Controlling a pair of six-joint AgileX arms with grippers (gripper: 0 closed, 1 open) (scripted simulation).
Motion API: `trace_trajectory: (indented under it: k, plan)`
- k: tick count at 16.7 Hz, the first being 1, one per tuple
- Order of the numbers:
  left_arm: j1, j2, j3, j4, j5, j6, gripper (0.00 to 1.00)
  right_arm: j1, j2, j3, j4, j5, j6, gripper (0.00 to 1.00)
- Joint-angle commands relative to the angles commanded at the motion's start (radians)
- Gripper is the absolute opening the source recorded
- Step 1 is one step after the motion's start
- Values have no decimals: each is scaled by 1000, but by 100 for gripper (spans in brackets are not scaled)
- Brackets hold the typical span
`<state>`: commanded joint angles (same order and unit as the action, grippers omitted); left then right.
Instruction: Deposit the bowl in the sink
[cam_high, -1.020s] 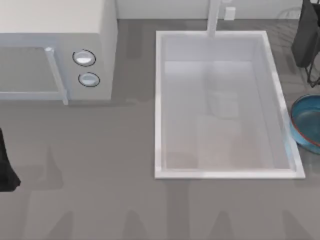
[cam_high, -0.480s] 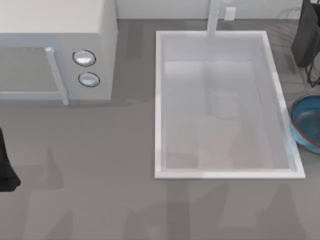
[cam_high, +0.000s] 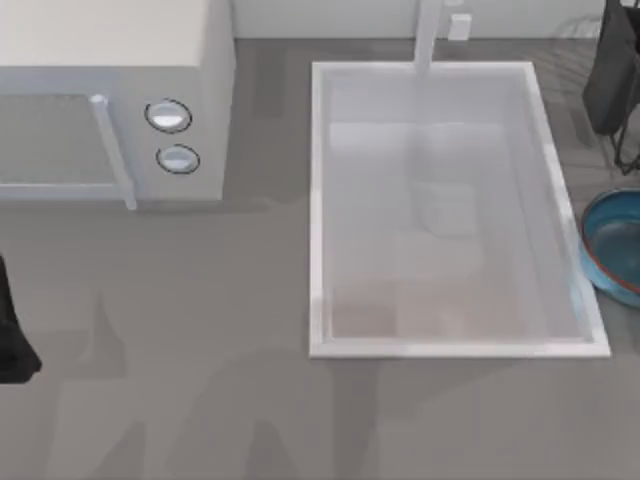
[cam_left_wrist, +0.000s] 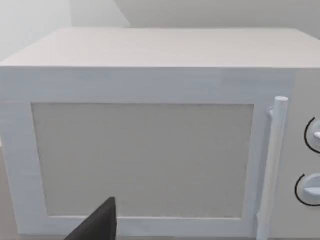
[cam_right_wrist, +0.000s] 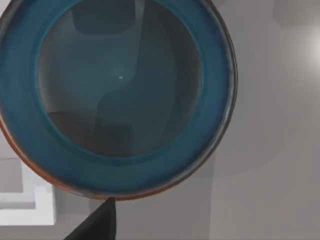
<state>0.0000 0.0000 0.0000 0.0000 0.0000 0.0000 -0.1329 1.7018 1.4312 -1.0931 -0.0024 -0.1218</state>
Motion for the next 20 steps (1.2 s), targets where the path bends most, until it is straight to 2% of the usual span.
trace_trajectory:
  k: [4, 8, 14, 20]
  plan:
    - [0, 0, 0, 0, 0, 0, 100, -20, 237, 226, -146, -6, -15, 100]
    - [0, 0, 0, 0, 0, 0, 100, -27, 324, 317, -201, -11, -22, 100]
    - [0, 0, 0, 0, 0, 0, 100, -23, 325, 299, -183, -11, -19, 100]
    - [0, 0, 0, 0, 0, 0, 100, -22, 382, 117, 68, -11, -15, 100]
